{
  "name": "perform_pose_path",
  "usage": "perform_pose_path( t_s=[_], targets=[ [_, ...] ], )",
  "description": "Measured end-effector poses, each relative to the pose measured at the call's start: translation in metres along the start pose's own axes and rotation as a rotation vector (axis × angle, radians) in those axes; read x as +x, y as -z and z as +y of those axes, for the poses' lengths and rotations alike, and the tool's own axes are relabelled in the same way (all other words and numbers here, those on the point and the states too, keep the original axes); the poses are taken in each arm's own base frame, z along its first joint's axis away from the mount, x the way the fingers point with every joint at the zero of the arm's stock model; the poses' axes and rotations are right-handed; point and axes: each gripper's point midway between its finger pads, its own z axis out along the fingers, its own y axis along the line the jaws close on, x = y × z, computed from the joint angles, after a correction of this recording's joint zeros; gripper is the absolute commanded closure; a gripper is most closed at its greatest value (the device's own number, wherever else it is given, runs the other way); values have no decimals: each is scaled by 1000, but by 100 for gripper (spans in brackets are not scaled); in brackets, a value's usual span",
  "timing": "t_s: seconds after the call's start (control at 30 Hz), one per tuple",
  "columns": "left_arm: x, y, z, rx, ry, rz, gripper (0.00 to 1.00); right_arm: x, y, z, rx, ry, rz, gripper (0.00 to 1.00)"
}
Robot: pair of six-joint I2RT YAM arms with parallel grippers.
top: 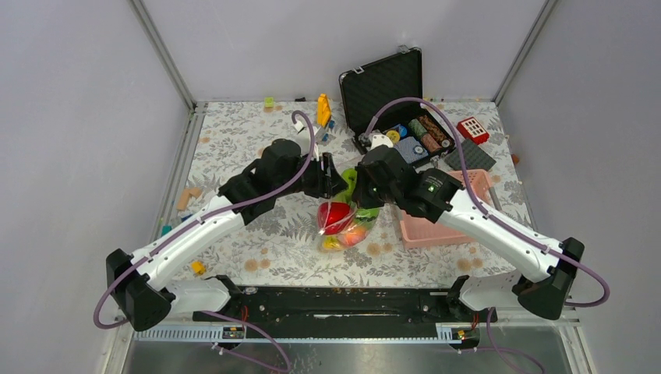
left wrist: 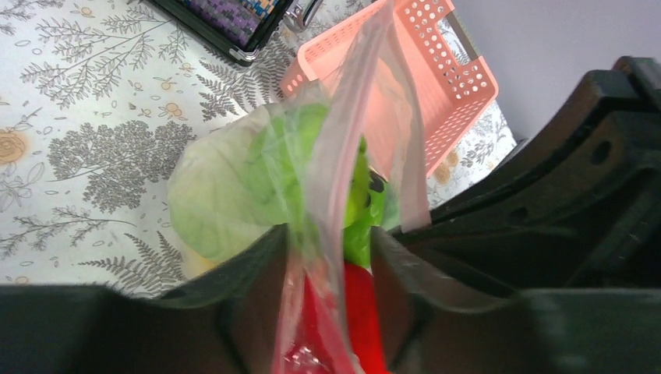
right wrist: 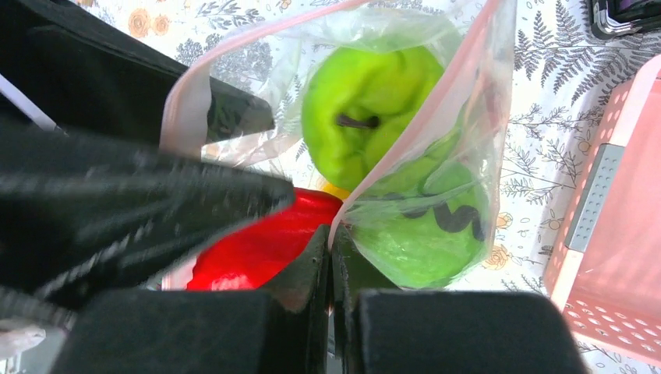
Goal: Place the food in the zip-top bag and seal the zipper
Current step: Adjust the zipper food storage bag at the center of the board, then zip the zipper food storage bag at the center of the board.
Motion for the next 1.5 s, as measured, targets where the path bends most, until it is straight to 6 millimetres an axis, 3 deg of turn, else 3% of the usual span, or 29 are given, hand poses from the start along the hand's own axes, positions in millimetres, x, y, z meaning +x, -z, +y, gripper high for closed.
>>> perform_pose_path(
  t_s=[0.03,0.07,0.1,0.27,0.47,0.6,0.93,1.1,1.3,1.43,1.5],
  targets=[
    [0,1,0,1,-11,-1,14,0,-2,-1,3,-10,-6,100],
    [0,2,-1,6,-17,-1,3,0,-3,-2,9,-19,-14,100],
    [-1,4,-1,9,-25,-3,1,-1,-3,-3,12,-25,-21,100],
    [-3,26,-7,32,-46,-44,1,-13,3,-5,26,-67,-83,100],
    [3,71,-11,83,-93,-123,1,-21,9,-10,51,-105,-127,100],
    [13,88,-15,124,-128,-148,1,-25,11,-9,56,-125,-140,100],
    [84,73,-32,194,-317,4,1,-36,17,-5,72,-146,-145,100],
    [80,59,-18,62,-372,-24,12,-34,16,-7,80,-149,-138,100],
    [65,53,2,-86,-380,-88,43,-31,17,-10,92,-144,-124,100],
    [57,53,6,-117,-388,-121,48,-32,19,-12,93,-149,-129,100],
    [54,53,5,-117,-392,-134,57,-33,20,-13,93,-153,-133,100]
  ],
)
